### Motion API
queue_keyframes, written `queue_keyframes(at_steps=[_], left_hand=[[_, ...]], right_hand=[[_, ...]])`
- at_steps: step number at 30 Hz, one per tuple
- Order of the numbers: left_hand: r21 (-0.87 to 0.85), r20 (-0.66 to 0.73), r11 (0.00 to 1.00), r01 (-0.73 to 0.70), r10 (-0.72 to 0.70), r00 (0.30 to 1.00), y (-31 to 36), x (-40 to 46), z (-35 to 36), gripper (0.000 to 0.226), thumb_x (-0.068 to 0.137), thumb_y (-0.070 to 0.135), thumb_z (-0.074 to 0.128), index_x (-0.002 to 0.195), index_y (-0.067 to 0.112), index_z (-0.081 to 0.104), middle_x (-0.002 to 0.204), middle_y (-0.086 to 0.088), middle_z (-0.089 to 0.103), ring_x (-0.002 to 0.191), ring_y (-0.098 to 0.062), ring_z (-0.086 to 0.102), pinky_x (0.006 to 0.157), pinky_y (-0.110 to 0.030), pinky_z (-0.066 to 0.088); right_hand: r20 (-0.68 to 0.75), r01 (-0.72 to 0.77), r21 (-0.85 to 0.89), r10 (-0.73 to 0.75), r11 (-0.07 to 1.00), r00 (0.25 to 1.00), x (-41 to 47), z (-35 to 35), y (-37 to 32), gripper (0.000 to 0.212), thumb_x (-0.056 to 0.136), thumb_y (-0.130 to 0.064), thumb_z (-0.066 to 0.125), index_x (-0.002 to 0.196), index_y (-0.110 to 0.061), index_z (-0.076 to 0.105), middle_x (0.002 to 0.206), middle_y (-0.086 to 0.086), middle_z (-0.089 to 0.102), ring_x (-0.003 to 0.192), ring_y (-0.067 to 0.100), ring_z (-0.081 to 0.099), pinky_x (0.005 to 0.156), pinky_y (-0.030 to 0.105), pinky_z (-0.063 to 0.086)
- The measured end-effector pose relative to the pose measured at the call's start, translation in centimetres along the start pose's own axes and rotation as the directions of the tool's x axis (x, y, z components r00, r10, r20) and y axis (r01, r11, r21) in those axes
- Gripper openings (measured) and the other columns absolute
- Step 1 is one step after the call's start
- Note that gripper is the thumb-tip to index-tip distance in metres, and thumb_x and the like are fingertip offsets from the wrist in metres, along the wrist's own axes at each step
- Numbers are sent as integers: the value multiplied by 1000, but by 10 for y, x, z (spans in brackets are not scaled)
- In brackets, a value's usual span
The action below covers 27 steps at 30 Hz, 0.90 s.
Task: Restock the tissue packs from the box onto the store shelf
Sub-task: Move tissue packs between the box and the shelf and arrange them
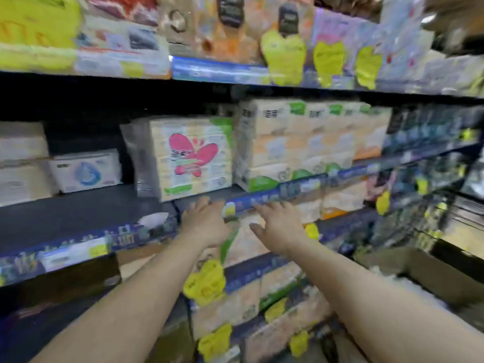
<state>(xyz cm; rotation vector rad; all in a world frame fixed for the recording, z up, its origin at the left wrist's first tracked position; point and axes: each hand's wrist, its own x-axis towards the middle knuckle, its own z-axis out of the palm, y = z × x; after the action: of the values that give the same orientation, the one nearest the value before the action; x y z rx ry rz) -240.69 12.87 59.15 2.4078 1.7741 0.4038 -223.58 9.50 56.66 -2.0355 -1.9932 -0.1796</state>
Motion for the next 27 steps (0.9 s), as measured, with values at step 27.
queue_keyframes(at_steps=[27], left_hand=[[-253,589,931,-264,365,721,448,249,376,71,91,41,58,150,22,23,155,-10,20,133,-29,39,105,-39,39]], right_hand=[[354,-783,36,725,621,591,-47,104,608,56,93,-35,55,145,-29,35,139,5,51,124,27,49,100,40,47]])
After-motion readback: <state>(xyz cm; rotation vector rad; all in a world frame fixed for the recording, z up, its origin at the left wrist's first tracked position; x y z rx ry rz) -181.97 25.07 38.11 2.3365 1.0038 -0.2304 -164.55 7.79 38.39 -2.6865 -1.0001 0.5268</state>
